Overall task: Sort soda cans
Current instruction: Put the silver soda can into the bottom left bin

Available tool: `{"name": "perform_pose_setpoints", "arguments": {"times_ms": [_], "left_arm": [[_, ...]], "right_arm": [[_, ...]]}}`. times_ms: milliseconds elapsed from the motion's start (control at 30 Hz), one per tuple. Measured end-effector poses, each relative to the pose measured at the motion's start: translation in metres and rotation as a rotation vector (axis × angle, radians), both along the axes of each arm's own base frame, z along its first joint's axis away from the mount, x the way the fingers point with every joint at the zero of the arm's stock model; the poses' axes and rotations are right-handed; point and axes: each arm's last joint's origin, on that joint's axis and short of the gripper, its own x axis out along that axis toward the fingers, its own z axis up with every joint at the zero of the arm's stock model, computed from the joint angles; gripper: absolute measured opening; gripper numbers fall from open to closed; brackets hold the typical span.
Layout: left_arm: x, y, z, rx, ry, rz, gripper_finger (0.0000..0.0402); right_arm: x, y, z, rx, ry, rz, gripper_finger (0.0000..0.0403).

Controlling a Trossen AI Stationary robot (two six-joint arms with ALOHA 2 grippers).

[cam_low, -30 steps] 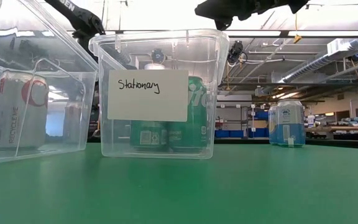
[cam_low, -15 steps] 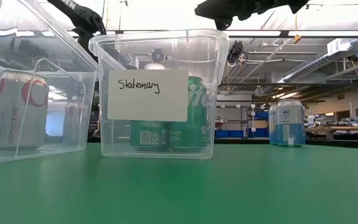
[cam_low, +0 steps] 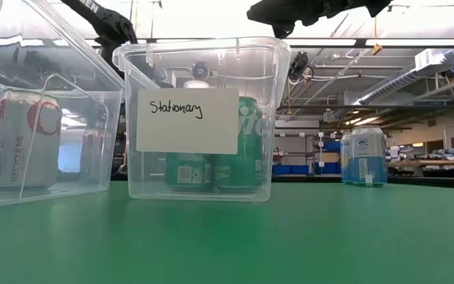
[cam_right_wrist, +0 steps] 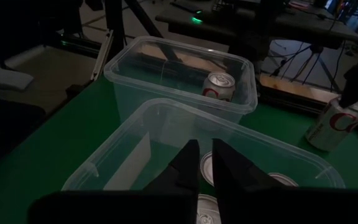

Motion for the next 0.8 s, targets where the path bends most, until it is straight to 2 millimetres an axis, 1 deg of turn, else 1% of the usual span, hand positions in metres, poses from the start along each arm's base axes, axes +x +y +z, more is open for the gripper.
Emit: {"name": "perform_pose_setpoints", "arguments": {"times_ms": [100, 200, 367, 533, 800], "left_arm": [[-0.002, -0.002, -0.007, 0.000, 0.024, -0.003, 0.0305], [-0.002, -0.002, -0.019, -0.013, 0.023, -0.010, 0.0306], [-0.003, -0.003, -0.030, -0.001, 0.016, -0.024, 0.0307], [0.001, 0.003, -0.031, 0.057, -0.024, -0.038, 0.0307], [0.003, 0.006, -0.031, 0.088, -0.044, -0.045, 0.0306]], "right_arm": [[0.000, 0.000, 0.000, 0.000, 0.000, 0.000, 0.0037], [0.000, 0.000, 0.000, 0.000, 0.000, 0.000, 0.0040], [0.000, 0.000, 0.000, 0.000, 0.000, 0.000, 0.0044], [0.000, 0.000, 0.000, 0.000, 0.000, 0.000, 0.0043], [0.000, 0.000, 0.000, 0.000, 0.000, 0.000, 0.0051]]}}
